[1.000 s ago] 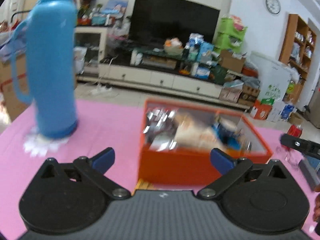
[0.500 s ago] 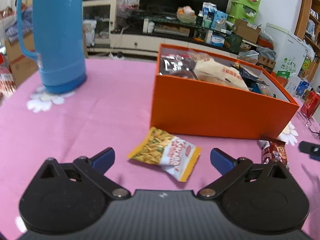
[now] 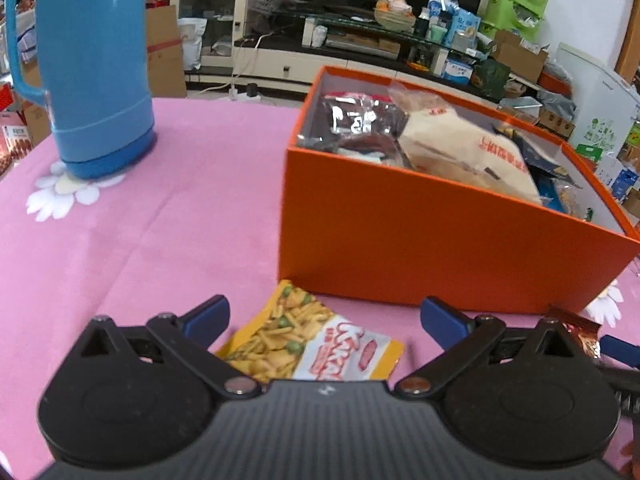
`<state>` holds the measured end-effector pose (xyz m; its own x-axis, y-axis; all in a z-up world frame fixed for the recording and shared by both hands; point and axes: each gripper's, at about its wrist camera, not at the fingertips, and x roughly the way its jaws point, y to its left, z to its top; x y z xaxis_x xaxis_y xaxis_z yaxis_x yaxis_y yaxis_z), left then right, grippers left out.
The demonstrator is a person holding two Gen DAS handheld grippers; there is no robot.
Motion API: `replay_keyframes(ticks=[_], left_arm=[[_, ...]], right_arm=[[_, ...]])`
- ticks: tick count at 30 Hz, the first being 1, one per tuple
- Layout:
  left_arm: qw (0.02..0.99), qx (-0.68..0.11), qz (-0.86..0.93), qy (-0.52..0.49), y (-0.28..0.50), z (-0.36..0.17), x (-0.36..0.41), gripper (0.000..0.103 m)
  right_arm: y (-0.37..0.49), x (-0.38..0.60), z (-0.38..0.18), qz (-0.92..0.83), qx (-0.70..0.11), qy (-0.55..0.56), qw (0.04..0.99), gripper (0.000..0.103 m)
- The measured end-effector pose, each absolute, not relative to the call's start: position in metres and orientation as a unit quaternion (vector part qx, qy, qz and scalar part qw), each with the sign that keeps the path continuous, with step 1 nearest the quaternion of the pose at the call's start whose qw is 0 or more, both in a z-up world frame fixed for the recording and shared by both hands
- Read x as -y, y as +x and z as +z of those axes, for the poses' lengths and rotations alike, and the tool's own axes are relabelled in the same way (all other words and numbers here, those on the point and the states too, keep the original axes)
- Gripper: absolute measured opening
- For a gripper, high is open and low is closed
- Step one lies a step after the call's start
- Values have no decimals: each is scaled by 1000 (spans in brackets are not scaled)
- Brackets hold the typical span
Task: Organize snacks
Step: 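Move the right tool to the chocolate-chip cookie packet while the left approaches the yellow snack bag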
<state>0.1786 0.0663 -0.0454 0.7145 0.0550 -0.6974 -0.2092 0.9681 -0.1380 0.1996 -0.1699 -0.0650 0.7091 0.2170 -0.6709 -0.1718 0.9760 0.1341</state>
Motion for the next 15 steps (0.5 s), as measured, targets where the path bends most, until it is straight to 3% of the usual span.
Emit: replay_keyframes(ticks=[2,7,15], left_arm=[[918,-379,78,-84,183,-51,-61,100],[912,-395,99,-53,184,-61,-59,84],[912,-408,28,-22,150,-58,-72,79]], right_arm=[[198,167,-66,104,-366,9,925,89],[193,175,-65,98,-376,-13,921,88],[176,198,-62,103,-398,-33,911,89]])
